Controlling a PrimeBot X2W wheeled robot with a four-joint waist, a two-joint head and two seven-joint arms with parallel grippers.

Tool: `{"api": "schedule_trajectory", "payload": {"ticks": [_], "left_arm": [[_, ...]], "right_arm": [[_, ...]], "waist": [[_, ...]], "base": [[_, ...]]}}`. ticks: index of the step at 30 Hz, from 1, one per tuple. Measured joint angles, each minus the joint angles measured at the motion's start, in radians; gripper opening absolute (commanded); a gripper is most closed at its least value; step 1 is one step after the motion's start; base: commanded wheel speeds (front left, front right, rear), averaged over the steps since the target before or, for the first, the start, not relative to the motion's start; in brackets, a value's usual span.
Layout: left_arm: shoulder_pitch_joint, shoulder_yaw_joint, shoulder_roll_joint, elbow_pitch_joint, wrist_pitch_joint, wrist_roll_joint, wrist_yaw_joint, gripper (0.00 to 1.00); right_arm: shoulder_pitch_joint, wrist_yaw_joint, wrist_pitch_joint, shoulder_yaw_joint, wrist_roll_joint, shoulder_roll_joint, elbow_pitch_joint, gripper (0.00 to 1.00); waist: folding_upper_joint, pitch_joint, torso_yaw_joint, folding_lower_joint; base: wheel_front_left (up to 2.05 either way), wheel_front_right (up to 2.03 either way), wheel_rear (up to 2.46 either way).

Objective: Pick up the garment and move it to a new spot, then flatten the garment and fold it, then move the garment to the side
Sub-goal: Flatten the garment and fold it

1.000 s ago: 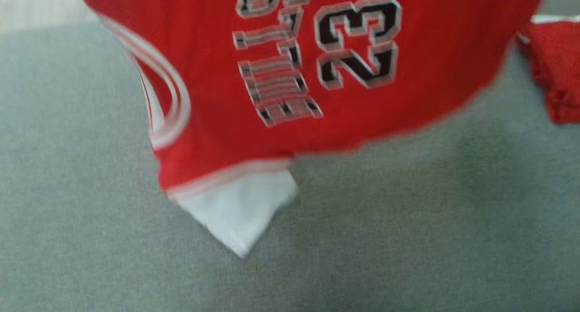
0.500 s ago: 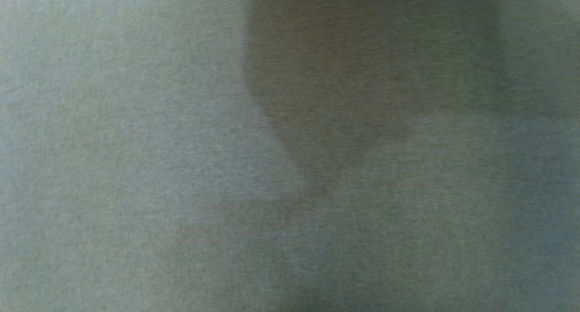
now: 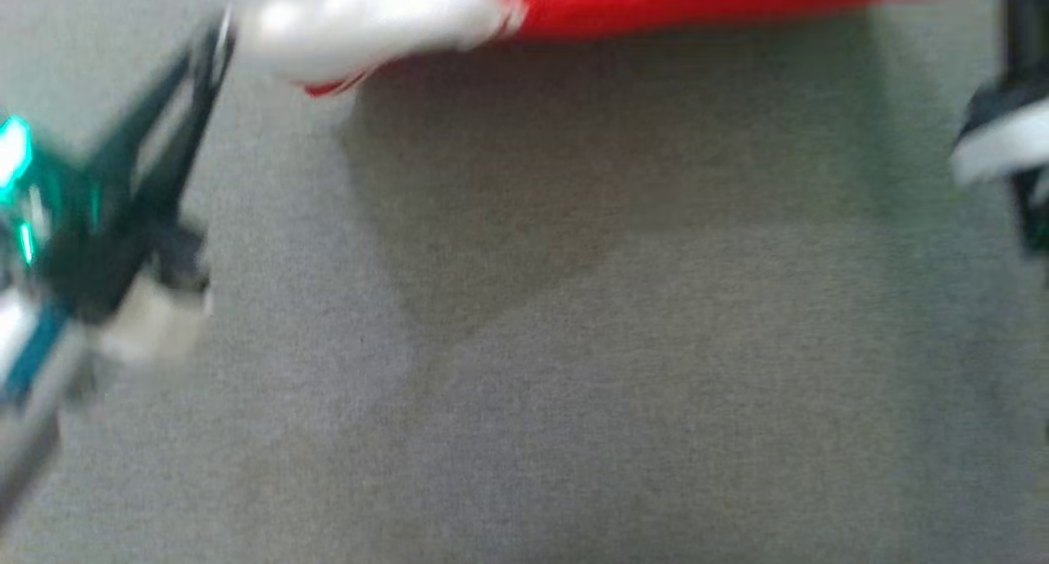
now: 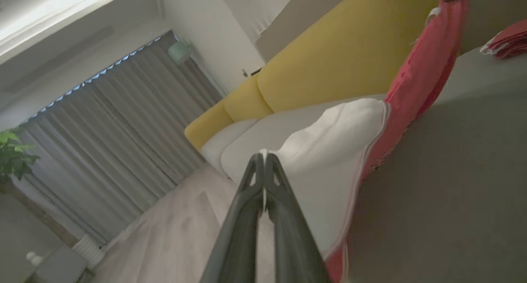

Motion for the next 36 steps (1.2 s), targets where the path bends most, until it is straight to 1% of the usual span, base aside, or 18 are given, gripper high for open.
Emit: {"api": "schedule_trajectory", "payload": {"ticks": [3, 7, 9, 10, 13, 15, 18, 20, 22, 27, 32, 36], "left_arm": [[0.231, 0.035, 0.021, -0.050, 0.002, -0.068, 0.073, 0.00], [0.510, 0.041, 0.022, -0.132, 0.002, -0.091, 0.133, 0.00], [0.614, 0.041, 0.023, -0.169, 0.002, -0.090, 0.149, 0.00], [0.614, 0.041, 0.023, -0.169, 0.002, -0.090, 0.149, 0.00], [0.727, 0.044, 0.024, -0.212, 0.002, -0.086, 0.170, 0.00], [0.773, 0.061, 0.028, -0.234, 0.002, -0.085, 0.181, 0.00], [0.799, 0.094, 0.040, -0.250, 0.002, -0.071, 0.181, 0.00], [0.792, 0.113, 0.048, -0.251, 0.002, -0.049, 0.165, 0.00], [0.759, 0.125, 0.049, -0.245, 0.002, -0.028, 0.133, 0.00], [0.584, 0.150, 0.042, -0.170, 0.002, 0.019, 0.049, 0.00], [0.383, 0.152, 0.021, -0.045, 0.002, 0.068, -0.052, 0.00], [0.228, 0.150, 0.002, 0.072, 0.002, 0.094, -0.123, 0.00]], "right_arm": [[0.126, 0.000, 0.000, 0.012, 0.006, 0.011, -0.026, 0.00], [0.278, 0.000, 0.001, 0.013, 0.005, 0.009, -0.067, 0.00], [0.345, 0.000, 0.001, 0.009, 0.005, 0.007, -0.088, 0.00], [0.345, 0.000, 0.001, 0.009, 0.005, 0.007, -0.088, 0.00], [0.437, 0.000, 0.001, -0.022, 0.005, 0.004, -0.124, 0.00], [0.489, 0.000, 0.001, -0.044, 0.005, 0.002, -0.148, 0.00], [0.547, 0.000, 0.002, -0.060, -0.004, 0.001, -0.170, 0.01], [0.555, 0.000, 0.002, -0.059, -0.016, 0.003, -0.173, 0.00], [0.549, 0.000, 0.002, -0.066, -0.028, 0.004, -0.174, 0.00], [0.482, 0.000, 0.002, -0.071, -0.030, 0.023, -0.155, 0.00], [0.368, 0.000, 0.002, -0.068, -0.033, 0.042, -0.113, 0.00], [0.290, 0.000, 0.002, -0.026, -0.047, 0.052, -0.055, 0.00]], "waist": [[0.0000, -0.047, -0.009, 0.0000], [0.0000, -0.114, -0.018, -0.0001], [0.0000, -0.144, -0.021, -0.0001], [0.0000, -0.144, -0.021, -0.0001], [0.0000, -0.178, -0.024, -0.0001], [0.0001, -0.190, -0.024, -0.0001], [0.0000, -0.187, -0.023, -0.0001], [0.0000, -0.174, -0.028, -0.0001], [0.0000, -0.157, -0.031, -0.0001], [0.0000, -0.100, -0.043, 0.0001], [0.0000, -0.040, -0.064, 0.0003], [0.0000, 0.003, -0.081, 0.0003]], "base": [[0.00, 0.00, 0.00], [0.00, 0.00, 0.00], [0.00, 0.00, 0.00], [0.00, 0.00, 0.00], [0.00, 0.00, 0.00], [0.00, 0.00, 0.00], [0.00, 0.00, 0.00], [0.00, 0.00, 0.00], [0.00, 0.00, 0.00], [0.00, 0.00, 0.00], [0.00, 0.00, 0.00], [0.00, 0.00, 0.00]]}}
